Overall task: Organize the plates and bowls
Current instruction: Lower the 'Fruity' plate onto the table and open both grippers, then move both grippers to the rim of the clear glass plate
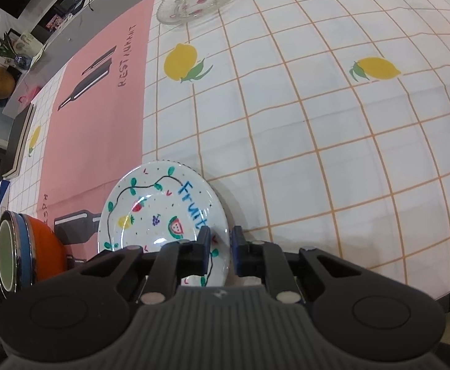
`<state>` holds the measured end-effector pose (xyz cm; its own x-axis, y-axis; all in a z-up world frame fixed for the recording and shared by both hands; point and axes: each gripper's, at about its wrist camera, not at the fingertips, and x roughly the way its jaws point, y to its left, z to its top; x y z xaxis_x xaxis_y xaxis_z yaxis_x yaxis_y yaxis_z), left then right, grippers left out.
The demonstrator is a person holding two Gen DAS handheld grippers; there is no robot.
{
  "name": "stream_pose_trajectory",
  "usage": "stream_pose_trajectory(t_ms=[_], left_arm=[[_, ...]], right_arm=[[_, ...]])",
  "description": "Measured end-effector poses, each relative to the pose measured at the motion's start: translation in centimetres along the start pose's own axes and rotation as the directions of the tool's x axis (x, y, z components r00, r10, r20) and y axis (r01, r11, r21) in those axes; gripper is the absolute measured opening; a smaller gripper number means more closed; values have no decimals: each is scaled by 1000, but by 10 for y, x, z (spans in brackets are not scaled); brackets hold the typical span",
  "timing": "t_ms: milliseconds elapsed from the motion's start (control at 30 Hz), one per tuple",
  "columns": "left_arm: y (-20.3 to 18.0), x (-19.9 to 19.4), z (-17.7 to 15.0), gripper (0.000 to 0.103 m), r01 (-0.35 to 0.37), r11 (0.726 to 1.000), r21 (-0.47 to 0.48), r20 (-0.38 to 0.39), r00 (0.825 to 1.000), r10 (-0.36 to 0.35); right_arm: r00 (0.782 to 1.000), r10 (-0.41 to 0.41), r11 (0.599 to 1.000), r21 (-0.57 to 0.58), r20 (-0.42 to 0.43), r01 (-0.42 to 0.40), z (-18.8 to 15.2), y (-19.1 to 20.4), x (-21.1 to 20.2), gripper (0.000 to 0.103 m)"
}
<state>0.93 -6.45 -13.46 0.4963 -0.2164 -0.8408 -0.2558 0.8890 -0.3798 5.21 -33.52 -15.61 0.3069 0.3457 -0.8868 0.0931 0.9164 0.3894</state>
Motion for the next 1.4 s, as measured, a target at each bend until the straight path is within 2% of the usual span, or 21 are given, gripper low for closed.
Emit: stream_pose_trajectory(t_ms=[100,200,333,400,467,533,567,633,700,767,867,933,1067,1167,1233,1267,1300,1400], left_arm=[[0,0,0,17,1,1000,-6,-3,1000,-1],[-4,2,0,17,8,1000,2,-7,1000,-8],[-9,-4,6,18,-59,997,49,53,997,57],[-12,-9,13,18,-52,997,54,78,996,48],[-19,-11,21,18,-38,997,65,91,995,32],[-28,-13,31,18,-27,996,81,110,994,18],[-33,-14,36,18,-22,996,89,119,993,12],[-42,-14,48,18,-8,995,99,131,991,-5],[-51,-15,60,18,4,995,104,141,990,-19],[-62,-15,71,18,14,993,118,157,987,-33],[-79,-14,88,19,29,989,145,172,984,-54],[-89,-12,100,25,37,986,161,186,980,-67],[-105,-2,123,37,63,982,181,194,976,-98],[-114,13,137,43,58,982,179,191,977,-93],[-115,23,145,48,61,983,171,188,978,-94],[-115,29,149,49,63,984,166,184,978,-94],[-114,35,153,50,67,985,159,177,980,-95],[-112,55,166,51,82,987,137,159,982,-104]], right_arm=[[1000,-8,1000,-4,10,8,0,2,0,15],[998,-27,999,-23,64,28,0,6,-7,20],[985,-27,1000,5,171,27,2,5,-21,24],[975,-30,1000,5,221,30,4,5,-26,26],[954,-67,997,-19,291,75,7,10,-30,27],[925,-97,991,-54,368,126,12,16,-37,27],[907,-100,989,-62,408,137,14,18,-41,28],[872,-92,987,-72,481,144,18,21,-46,36],[853,-84,984,-93,514,153,28,24,-48,37],[852,-85,984,-89,517,153,42,26,-47,37],[866,-66,991,-67,496,114,65,23,-43,37],[863,-59,992,-70,502,109,77,24,-40,37],[851,-93,985,-76,516,153,104,26,-30,37],[855,-87,993,-30,511,118,125,17,-23,37],[859,-88,996,15,504,93,136,10,-18,41],[859,-85,996,32,505,80,141,7,-17,50],[857,-77,997,40,510,66,147,5,-15,55],[856,-67,997,63,512,41,164,-3,-8,57]])
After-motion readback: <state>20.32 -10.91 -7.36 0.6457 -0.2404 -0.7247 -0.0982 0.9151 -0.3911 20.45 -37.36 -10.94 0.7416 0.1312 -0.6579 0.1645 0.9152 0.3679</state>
